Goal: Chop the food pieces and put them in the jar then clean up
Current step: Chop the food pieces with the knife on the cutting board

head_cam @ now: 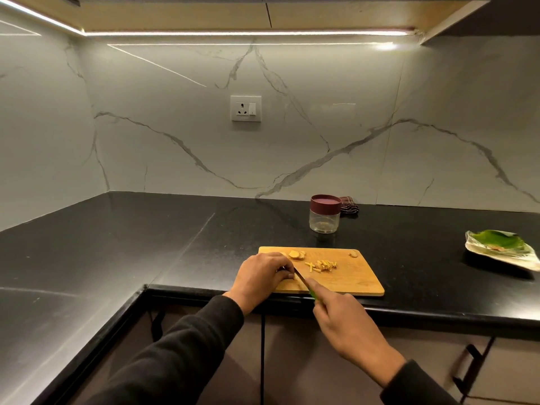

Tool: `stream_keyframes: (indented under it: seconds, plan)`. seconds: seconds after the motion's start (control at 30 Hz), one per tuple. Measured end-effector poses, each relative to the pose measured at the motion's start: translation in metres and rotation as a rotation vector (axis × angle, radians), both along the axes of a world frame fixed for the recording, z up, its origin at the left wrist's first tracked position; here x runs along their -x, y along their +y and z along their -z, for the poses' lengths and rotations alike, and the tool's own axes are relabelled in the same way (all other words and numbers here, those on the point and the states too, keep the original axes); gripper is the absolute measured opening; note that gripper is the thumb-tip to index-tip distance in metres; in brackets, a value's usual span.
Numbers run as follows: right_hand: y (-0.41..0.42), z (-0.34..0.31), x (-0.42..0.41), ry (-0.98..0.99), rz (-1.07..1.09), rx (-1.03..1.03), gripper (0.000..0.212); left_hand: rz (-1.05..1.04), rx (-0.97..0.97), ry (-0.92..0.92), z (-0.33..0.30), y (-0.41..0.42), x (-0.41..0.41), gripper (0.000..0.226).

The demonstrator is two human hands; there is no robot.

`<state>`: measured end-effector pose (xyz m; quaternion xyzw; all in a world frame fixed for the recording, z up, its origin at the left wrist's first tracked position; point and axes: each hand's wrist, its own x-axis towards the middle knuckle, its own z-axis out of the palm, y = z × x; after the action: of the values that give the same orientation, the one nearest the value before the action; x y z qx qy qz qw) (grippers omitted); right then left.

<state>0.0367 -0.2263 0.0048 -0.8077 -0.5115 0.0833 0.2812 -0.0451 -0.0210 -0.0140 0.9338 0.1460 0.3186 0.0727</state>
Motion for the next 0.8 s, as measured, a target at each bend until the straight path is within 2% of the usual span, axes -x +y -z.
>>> stream_keyframes:
  seconds: [0.4,0.8]
  plan:
    - [0.009,0.0,0.005,-0.011,-0.011,0.007,0.054,-0.01,0.024,0.017,0.0,-0.001,0.0,0.016]
    - [0.009,0.004,0.007,-0.142,0.044,0.048,0.057,-0.022,0.015,0.002,0.001,-0.002,-0.001,0.014]
